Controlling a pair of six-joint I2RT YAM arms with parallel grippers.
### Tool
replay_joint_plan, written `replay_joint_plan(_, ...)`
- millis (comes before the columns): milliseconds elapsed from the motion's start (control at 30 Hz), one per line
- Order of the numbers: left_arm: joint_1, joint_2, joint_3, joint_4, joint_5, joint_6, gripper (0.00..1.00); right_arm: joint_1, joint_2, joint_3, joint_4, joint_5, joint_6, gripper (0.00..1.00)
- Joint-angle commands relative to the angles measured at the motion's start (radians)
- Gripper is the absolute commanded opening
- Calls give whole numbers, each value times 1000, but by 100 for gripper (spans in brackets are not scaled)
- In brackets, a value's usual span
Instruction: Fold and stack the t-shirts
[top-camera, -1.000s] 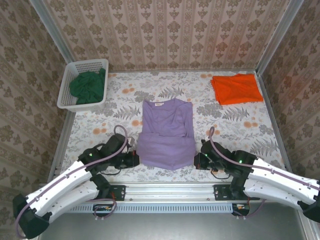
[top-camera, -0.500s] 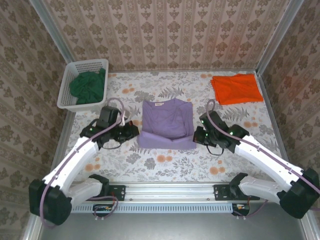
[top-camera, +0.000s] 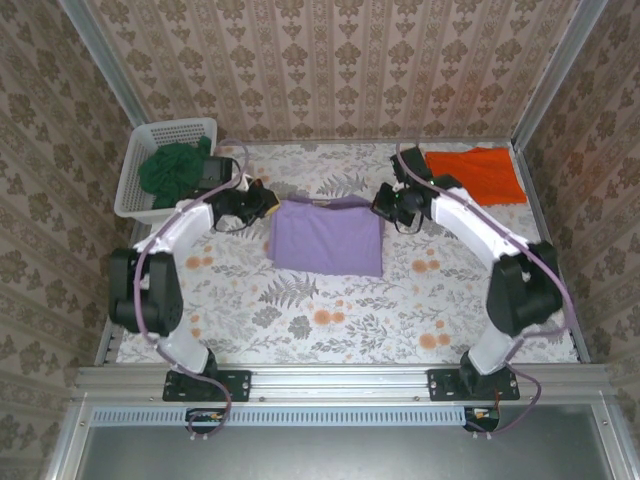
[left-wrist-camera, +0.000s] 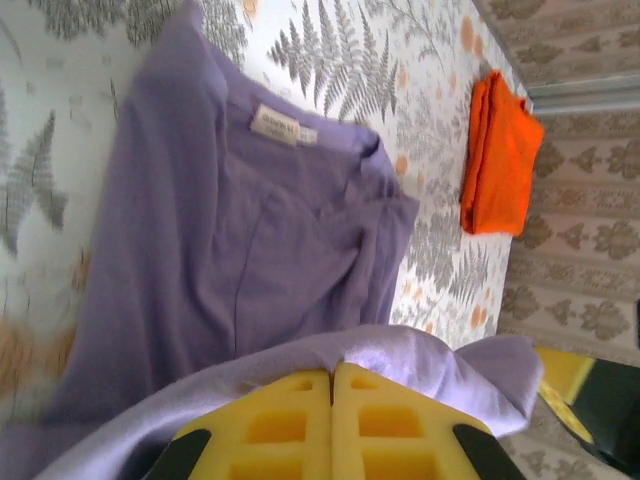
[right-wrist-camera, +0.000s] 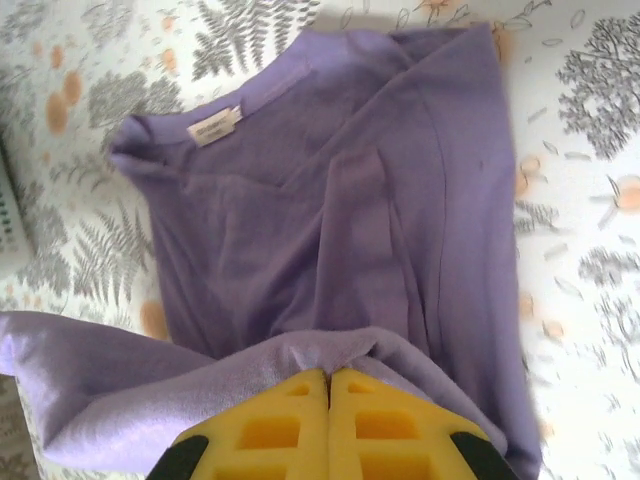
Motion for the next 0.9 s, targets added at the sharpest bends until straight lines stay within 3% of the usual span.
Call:
replay_joint_plan(0,35,158,133,74,49,-51,6,-50,175,147,-27,-80,19,0)
replay_joint_plan(200,62,516,548,-29,124,-75,2,-130,396,299,-15,-142,117,0)
replay_joint_plan(400,5,717,931,-224,160,0,12,-145,359,215,87,-132,162,0)
replay_joint_plan(533,-12,840,1133,-282,169,-26,9,-161,354,206,71,-116,170,0)
replay_joint_plan(733,-33,906,1235,-192,192,-71,18,-195,246,1,255,-115,245,0)
replay_joint_plan(867,-47,816,1161,-251,125,25,32,-211,215,-52,324,-153,246,0)
